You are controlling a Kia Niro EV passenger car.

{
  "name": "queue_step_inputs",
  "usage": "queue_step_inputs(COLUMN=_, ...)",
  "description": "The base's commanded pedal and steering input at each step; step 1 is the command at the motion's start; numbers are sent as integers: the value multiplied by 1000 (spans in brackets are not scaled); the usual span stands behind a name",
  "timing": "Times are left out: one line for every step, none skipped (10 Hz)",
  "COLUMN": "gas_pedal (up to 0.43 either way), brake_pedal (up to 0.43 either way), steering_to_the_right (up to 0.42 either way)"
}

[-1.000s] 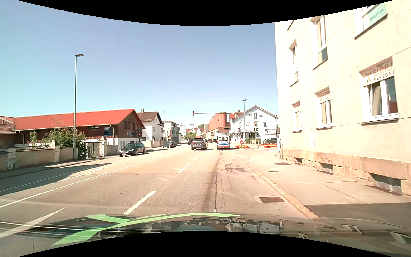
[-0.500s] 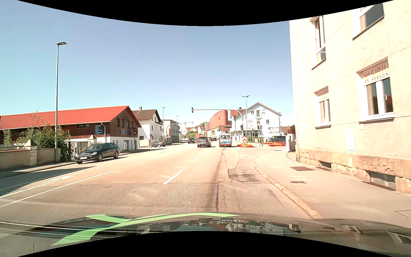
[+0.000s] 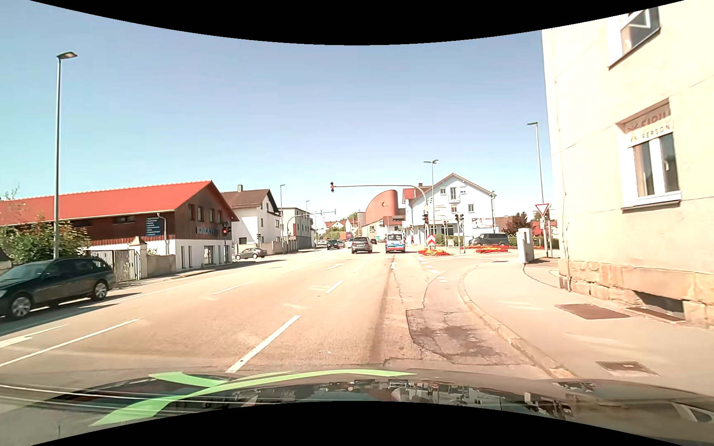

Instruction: Follow the waypoints while adhering to traffic rules and regulations

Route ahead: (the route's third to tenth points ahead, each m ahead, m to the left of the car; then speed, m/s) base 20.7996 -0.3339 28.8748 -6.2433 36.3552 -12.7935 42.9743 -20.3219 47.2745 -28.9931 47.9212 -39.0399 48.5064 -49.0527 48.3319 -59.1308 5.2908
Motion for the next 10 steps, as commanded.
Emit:
queue_step_inputs(gas_pedal=87, brake_pedal=0, steering_to_the_right=-4)
queue_step_inputs(gas_pedal=79, brake_pedal=0, steering_to_the_right=-1)
queue_step_inputs(gas_pedal=79, brake_pedal=0, steering_to_the_right=3)
queue_step_inputs(gas_pedal=79, brake_pedal=0, steering_to_the_right=6)
queue_step_inputs(gas_pedal=79, brake_pedal=0, steering_to_the_right=9)
queue_step_inputs(gas_pedal=79, brake_pedal=0, steering_to_the_right=13)
queue_step_inputs(gas_pedal=79, brake_pedal=0, steering_to_the_right=20)
queue_step_inputs(gas_pedal=79, brake_pedal=0, steering_to_the_right=27)
queue_step_inputs(gas_pedal=79, brake_pedal=0, steering_to_the_right=36)
queue_step_inputs(gas_pedal=87, brake_pedal=0, steering_to_the_right=47)
